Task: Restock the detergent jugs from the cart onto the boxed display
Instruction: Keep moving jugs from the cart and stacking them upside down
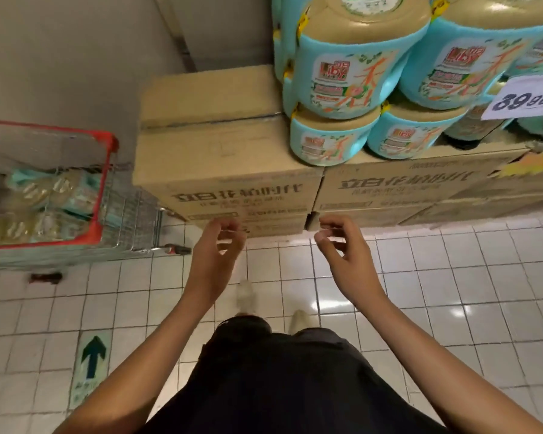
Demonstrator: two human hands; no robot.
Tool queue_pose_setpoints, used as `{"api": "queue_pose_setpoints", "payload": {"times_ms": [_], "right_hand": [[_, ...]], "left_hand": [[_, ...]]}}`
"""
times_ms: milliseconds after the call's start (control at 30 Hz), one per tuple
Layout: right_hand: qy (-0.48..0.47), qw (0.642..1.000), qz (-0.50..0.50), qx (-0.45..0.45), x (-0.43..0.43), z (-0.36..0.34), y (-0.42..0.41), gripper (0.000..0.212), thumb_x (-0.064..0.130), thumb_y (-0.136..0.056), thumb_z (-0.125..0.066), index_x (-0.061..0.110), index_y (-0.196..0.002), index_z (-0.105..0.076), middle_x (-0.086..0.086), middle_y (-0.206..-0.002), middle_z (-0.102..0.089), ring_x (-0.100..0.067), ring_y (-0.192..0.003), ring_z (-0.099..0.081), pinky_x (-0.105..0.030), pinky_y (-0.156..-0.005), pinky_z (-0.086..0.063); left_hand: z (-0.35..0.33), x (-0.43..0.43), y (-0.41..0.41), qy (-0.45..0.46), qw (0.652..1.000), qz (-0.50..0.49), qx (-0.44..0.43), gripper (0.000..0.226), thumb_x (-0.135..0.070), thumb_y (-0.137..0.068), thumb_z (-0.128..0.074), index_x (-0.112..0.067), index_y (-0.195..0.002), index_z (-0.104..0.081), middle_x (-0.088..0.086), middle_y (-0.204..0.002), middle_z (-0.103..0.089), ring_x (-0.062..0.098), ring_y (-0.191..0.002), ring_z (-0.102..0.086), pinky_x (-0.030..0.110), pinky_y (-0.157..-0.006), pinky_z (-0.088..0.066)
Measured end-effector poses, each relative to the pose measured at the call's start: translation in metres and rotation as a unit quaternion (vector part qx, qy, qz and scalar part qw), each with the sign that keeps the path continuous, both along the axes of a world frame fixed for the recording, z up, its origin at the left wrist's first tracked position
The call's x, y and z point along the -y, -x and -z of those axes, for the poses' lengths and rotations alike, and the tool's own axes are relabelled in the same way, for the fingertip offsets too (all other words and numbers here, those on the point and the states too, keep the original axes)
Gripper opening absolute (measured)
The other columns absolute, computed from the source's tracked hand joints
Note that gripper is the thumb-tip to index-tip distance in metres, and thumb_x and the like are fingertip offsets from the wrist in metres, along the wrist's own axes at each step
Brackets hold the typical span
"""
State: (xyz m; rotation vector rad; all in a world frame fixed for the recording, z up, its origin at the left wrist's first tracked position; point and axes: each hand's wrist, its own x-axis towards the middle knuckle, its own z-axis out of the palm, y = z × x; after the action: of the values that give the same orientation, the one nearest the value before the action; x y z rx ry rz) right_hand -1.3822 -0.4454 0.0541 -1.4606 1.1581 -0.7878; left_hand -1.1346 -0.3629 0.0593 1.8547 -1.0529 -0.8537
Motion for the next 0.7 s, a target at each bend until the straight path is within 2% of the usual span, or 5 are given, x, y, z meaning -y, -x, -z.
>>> {"api": "queue_pose_setpoints", "payload": {"times_ms": [100, 300, 467, 567, 700], "right_hand": [[-0.011, 0.998, -0.061, -0.016, -0.024, 0.002, -0.024, 0.016, 0.031, -0.105, -0.064, 0.034, -0.121, -0.063, 0.01, -0.123, -0.065, -0.01, -0.115, -0.064, -0.022, -0.09, -0.054], [-0.002, 0.983, -0.18, -0.03, -0.077, -0.003, -0.117, 0.027, 0.047, -0.099, -0.06, 0.032, -0.121, -0.064, 0.009, -0.121, -0.064, -0.01, -0.113, -0.065, -0.031, -0.085, -0.056], [0.022, 0.958, -0.285, -0.029, -0.137, -0.006, -0.219, 0.017, 0.037, -0.104, -0.061, 0.035, -0.12, -0.063, 0.004, -0.121, -0.065, -0.009, -0.113, -0.064, -0.022, -0.083, -0.055], [0.028, 0.945, -0.324, -0.025, -0.183, -0.013, -0.287, 0.016, 0.045, -0.102, -0.06, 0.043, -0.117, -0.062, 0.008, -0.121, -0.065, -0.005, -0.112, -0.064, -0.014, -0.082, -0.052], [0.028, 0.928, -0.371, -0.02, -0.241, -0.018, -0.369, 0.018, 0.044, -0.105, -0.061, 0.038, -0.121, -0.064, 0.012, -0.122, -0.064, -0.004, -0.112, -0.064, -0.011, -0.084, -0.049]], "left_hand": [[0.001, -0.057, -0.018, -0.015, 0.999, -0.036, 0.002, 0.016, -0.021, -0.103, -0.065, -0.035, -0.112, -0.062, -0.016, -0.115, -0.068, -0.001, -0.101, -0.066, 0.008, -0.078, -0.048], [0.006, -0.18, -0.075, -0.014, 0.988, -0.154, 0.005, 0.017, -0.021, -0.104, -0.065, -0.024, -0.121, -0.064, -0.011, -0.118, -0.07, 0.001, -0.102, -0.067, 0.012, -0.081, -0.053], [0.011, -0.292, -0.133, 0.001, 0.968, -0.251, 0.014, 0.017, -0.023, -0.104, -0.064, -0.027, -0.121, -0.063, -0.018, -0.116, -0.069, 0.007, -0.104, -0.069, 0.016, -0.081, -0.056], [0.01, -0.357, -0.17, -0.006, 0.951, -0.309, 0.01, 0.015, -0.022, -0.105, -0.063, -0.03, -0.118, -0.064, -0.028, -0.117, -0.066, 0.003, -0.103, -0.068, 0.013, -0.078, -0.055], [0.007, -0.43, -0.221, -0.008, 0.929, -0.369, -0.003, 0.013, -0.025, -0.105, -0.062, -0.029, -0.117, -0.064, -0.031, -0.117, -0.066, 0.002, -0.105, -0.068, 0.012, -0.08, -0.053]]}}
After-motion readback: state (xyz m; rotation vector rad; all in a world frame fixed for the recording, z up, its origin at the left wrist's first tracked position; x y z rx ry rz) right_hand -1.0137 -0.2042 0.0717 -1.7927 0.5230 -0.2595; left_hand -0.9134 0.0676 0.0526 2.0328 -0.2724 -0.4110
